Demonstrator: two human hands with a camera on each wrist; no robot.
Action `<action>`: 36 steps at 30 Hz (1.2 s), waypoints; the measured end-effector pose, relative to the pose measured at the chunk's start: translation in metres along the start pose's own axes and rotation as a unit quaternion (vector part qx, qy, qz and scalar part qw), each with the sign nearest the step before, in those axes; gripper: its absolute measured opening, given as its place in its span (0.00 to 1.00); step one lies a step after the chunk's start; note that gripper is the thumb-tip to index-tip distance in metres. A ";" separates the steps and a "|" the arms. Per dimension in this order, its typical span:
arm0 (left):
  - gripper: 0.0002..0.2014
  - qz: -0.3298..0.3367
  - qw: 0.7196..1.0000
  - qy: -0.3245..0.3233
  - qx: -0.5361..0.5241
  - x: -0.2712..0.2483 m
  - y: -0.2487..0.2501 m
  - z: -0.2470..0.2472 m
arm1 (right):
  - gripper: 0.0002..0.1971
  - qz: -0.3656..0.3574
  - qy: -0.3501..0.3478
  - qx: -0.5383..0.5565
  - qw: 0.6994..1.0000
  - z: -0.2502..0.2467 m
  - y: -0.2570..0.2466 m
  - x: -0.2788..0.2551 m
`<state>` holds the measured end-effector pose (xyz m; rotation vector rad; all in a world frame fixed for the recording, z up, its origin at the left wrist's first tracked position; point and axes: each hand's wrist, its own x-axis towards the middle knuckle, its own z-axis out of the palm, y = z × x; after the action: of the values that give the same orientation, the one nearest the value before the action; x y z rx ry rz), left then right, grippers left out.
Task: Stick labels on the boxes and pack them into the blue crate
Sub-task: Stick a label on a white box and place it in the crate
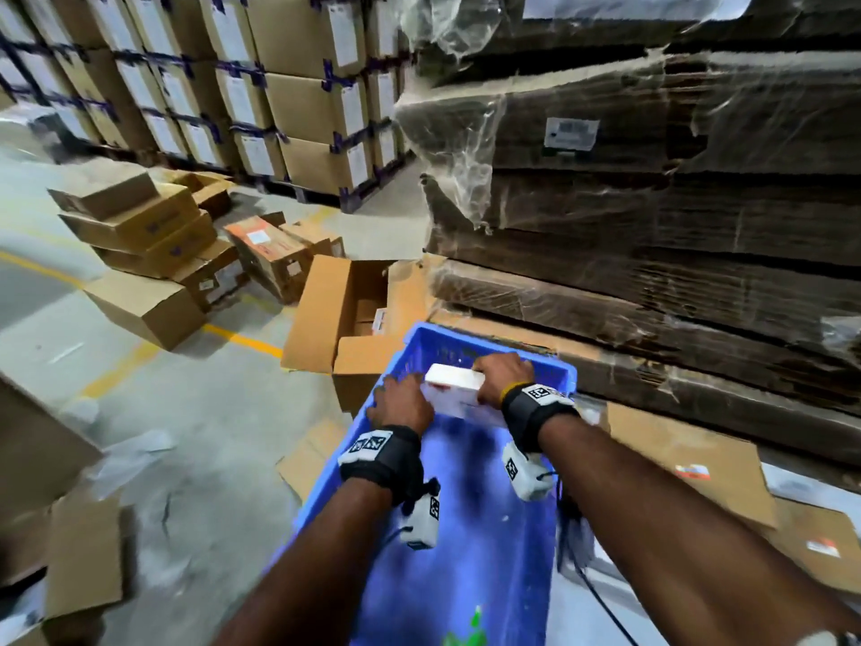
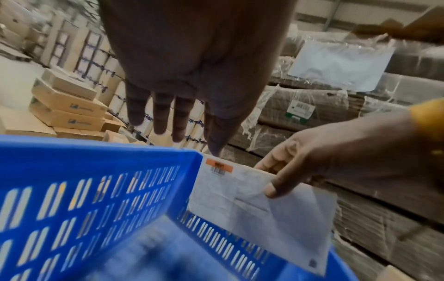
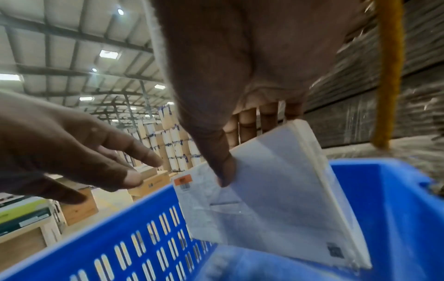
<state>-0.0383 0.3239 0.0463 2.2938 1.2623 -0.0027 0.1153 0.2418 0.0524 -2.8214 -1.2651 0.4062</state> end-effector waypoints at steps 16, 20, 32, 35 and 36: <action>0.27 0.052 0.991 -0.042 0.120 0.021 -0.044 0.026 | 0.12 0.028 0.040 0.006 0.999 0.116 -0.017 0.078; 0.24 0.059 0.989 -0.046 0.125 0.020 -0.046 0.028 | 0.13 0.003 0.040 -0.030 0.999 0.119 -0.018 0.087; 0.25 0.076 0.988 -0.041 0.131 0.013 -0.050 0.028 | 0.14 0.032 0.064 -0.030 0.997 0.124 -0.014 0.095; 0.26 0.076 0.987 -0.032 0.140 0.013 -0.049 0.030 | 0.13 0.032 0.070 -0.022 0.997 0.119 -0.013 0.092; 0.26 0.076 0.987 -0.028 0.142 0.013 -0.048 0.030 | 0.13 0.031 0.074 -0.022 0.997 0.118 -0.012 0.091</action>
<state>-0.0614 0.3418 -0.0036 2.6075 1.1143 -0.2050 0.1355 0.3074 -0.0805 -2.8715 -1.1751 0.1675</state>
